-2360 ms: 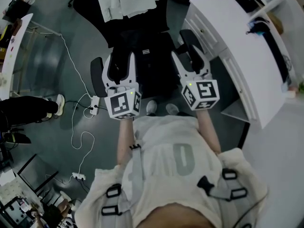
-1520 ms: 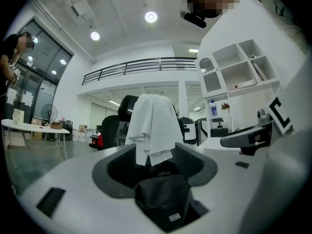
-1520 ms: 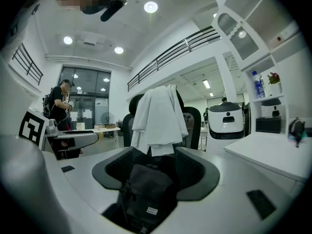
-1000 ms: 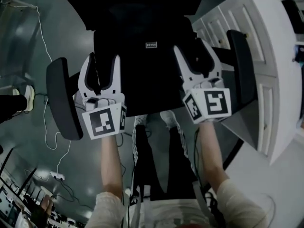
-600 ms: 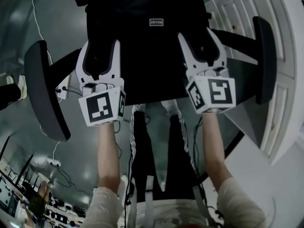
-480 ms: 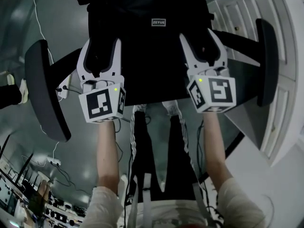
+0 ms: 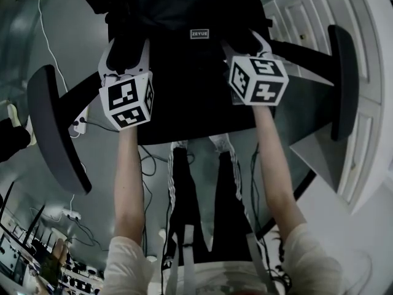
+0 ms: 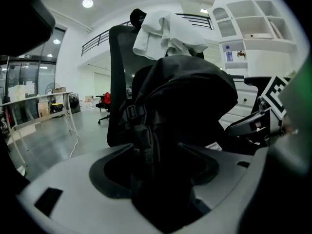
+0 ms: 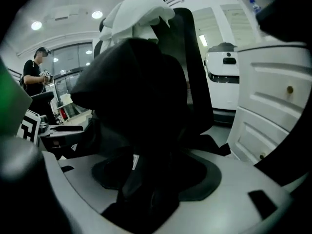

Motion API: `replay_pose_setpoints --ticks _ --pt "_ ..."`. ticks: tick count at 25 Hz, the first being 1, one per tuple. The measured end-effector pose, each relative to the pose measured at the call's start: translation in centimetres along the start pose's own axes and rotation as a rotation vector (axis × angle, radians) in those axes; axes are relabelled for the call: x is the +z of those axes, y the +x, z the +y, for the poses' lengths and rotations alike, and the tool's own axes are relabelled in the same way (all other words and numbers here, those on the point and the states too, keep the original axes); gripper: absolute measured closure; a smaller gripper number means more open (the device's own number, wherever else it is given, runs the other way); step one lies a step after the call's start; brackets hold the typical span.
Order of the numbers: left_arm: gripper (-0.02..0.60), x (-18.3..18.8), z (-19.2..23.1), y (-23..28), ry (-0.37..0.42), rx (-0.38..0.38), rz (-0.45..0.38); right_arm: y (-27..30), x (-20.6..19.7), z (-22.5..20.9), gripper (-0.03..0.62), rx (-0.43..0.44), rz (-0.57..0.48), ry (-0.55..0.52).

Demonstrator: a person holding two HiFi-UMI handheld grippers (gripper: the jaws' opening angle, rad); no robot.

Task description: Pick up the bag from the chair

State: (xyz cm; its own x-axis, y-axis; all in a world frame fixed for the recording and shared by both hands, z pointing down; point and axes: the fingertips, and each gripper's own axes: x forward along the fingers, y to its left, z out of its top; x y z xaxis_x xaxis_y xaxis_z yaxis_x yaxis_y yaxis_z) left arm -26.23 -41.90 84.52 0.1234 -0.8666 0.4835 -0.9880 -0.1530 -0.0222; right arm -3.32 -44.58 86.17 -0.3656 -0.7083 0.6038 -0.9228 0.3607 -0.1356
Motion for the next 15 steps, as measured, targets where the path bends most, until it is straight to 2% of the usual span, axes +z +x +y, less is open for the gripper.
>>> replay_pose_setpoints --ticks 5,8,11,13,15 --pt "0.311 -1.6 -0.5 1.0 0.047 -0.009 0.060 2.3 -2.7 -0.8 0.344 -0.015 0.111 0.010" --pt "0.311 -1.9 -0.7 1.7 0.034 -0.016 0.074 2.6 -3.2 -0.9 0.344 -0.007 0.109 0.032" --pt "0.311 -2.5 -0.4 2.4 0.055 -0.004 0.098 3.0 -3.2 -0.8 0.345 -0.019 0.112 0.022" --pt "0.312 -2.9 -0.2 2.8 0.067 0.011 0.113 3.3 -3.3 -0.4 0.347 -0.004 0.113 0.019" --pt "0.325 -3.0 -0.1 3.1 0.046 0.013 0.127 3.6 -3.5 -0.2 0.363 0.021 0.113 0.042"
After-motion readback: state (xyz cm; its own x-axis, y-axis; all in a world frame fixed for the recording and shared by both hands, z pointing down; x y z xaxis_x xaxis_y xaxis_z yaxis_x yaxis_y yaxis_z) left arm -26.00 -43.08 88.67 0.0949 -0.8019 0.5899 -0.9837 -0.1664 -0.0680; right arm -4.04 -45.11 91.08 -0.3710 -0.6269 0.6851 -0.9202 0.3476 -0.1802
